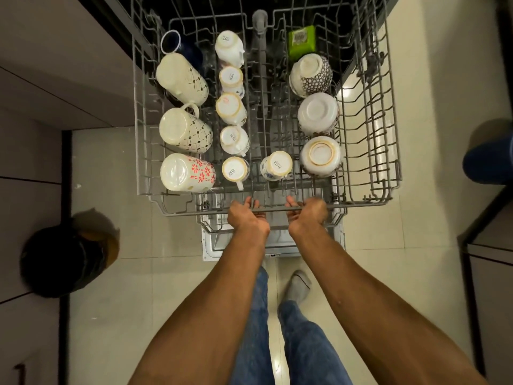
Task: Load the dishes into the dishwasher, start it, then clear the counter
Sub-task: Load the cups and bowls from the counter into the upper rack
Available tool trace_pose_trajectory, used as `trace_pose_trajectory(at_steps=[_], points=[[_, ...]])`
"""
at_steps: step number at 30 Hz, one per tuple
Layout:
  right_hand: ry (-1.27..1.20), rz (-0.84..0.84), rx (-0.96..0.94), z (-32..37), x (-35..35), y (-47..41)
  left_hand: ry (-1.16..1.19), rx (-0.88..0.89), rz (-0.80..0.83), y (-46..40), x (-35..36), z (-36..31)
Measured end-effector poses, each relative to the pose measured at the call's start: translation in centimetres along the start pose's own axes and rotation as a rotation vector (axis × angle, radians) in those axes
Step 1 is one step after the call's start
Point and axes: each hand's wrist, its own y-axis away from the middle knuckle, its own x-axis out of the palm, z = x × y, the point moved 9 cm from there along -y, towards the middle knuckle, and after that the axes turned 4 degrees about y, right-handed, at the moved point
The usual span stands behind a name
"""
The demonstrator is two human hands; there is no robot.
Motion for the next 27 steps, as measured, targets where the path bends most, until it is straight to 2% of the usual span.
trace_pose_trajectory(at_steps=[8, 14, 18, 24, 27], points=[[-0.037, -0.045, 0.024, 0.7, 1.1, -1.4, 0.042, 0.002, -0.035, -0.3, 1.5, -0.2], [-0.036, -0.011, 0.036, 1.6, 3.5, -1.3, -0.047, -0.004, -0.026, -1.3, 3.6, -1.2], [0.014, -0.091, 0.006, 2.3, 4.2, -1.9, -0.041, 0.004, -0.003, -1.2, 5.3, -1.6], [0.101, -0.018, -0.032, 4.7, 8.6, -2.5, -0.054, -0.035, 0.059, -2.2, 9.4, -2.7], [0.061, -0.015, -0.082, 6.3, 10.8, -3.4, -0.014, -0.017, 0.072, -2.6, 12.0, -3.7]])
